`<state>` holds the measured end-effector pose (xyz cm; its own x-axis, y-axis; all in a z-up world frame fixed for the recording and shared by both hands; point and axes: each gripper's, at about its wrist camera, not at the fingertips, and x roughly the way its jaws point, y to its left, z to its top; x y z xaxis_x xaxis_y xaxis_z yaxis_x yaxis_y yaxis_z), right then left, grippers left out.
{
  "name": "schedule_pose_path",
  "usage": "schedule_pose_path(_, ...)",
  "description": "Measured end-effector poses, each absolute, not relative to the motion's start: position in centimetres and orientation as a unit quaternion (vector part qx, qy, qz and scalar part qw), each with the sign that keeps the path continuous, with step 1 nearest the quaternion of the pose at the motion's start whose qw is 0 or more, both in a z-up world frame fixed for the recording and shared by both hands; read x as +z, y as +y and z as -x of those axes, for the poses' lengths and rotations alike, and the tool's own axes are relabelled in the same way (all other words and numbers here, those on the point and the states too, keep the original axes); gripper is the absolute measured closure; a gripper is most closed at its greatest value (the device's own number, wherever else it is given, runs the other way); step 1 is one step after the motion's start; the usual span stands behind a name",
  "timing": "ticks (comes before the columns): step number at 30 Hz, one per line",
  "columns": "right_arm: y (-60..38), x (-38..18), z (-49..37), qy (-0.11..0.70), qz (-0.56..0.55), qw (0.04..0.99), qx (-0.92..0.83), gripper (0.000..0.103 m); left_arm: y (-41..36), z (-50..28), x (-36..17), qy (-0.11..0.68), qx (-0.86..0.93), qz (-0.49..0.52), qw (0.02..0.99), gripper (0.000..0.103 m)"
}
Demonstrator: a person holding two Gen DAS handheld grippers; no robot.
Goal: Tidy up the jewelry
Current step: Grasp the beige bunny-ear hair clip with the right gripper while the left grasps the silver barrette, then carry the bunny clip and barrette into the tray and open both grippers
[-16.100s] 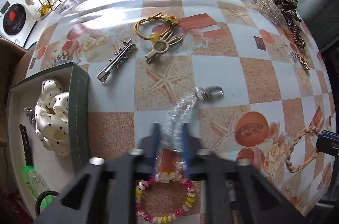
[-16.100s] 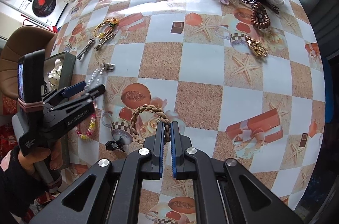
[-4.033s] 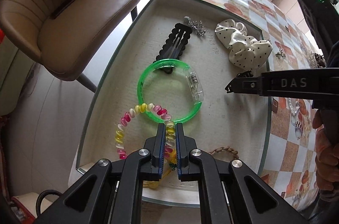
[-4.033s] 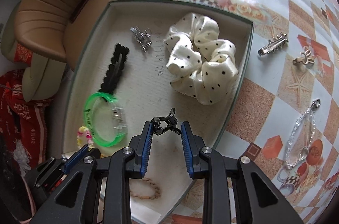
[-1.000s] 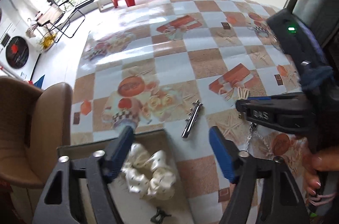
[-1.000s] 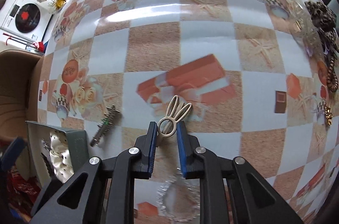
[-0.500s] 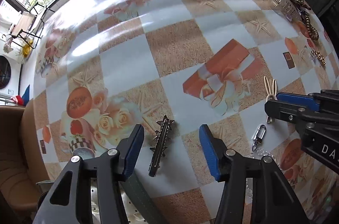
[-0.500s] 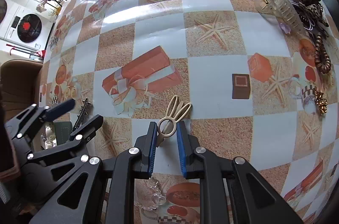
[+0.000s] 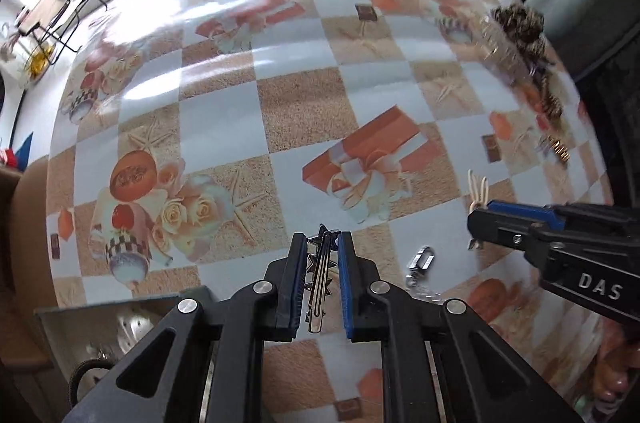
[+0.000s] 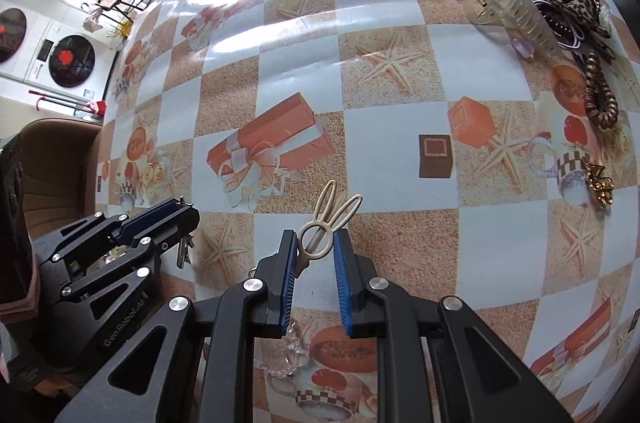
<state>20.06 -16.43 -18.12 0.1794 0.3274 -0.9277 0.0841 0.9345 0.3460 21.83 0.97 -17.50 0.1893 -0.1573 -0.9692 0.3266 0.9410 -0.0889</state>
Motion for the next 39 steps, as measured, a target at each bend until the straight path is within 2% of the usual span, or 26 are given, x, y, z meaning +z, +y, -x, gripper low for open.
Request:
schedule_pose_path(11,-16.4,-14.9,-16.8,0.628,-0.159,0.754,0.111,0.083,4.3,-14.5,-11.3,0.580,-0.122,0.010,0.806,0.085)
schedule_pose_path(17,-14.2,-13.2,-14.4,0.629,-0.142,0.751,0.140,0.083,7.3,-9.6,-9.7,0.568,-0.083,0.037,0.818,0.085)
schedule_pose_path(27,-6.8,-12.3,-11.2,0.642,-0.093,0.732,0.207,0.083,14.7,-3.5,-10.0,0.576,-0.003,0.093,0.812,0.085)
schedule_pose_path(39,2.6,-12.9,-9.9,0.648,-0.025,0.709,0.278,0.083,20.1,-1.1,-13.5,0.588,0.066,0.135,0.795,0.085)
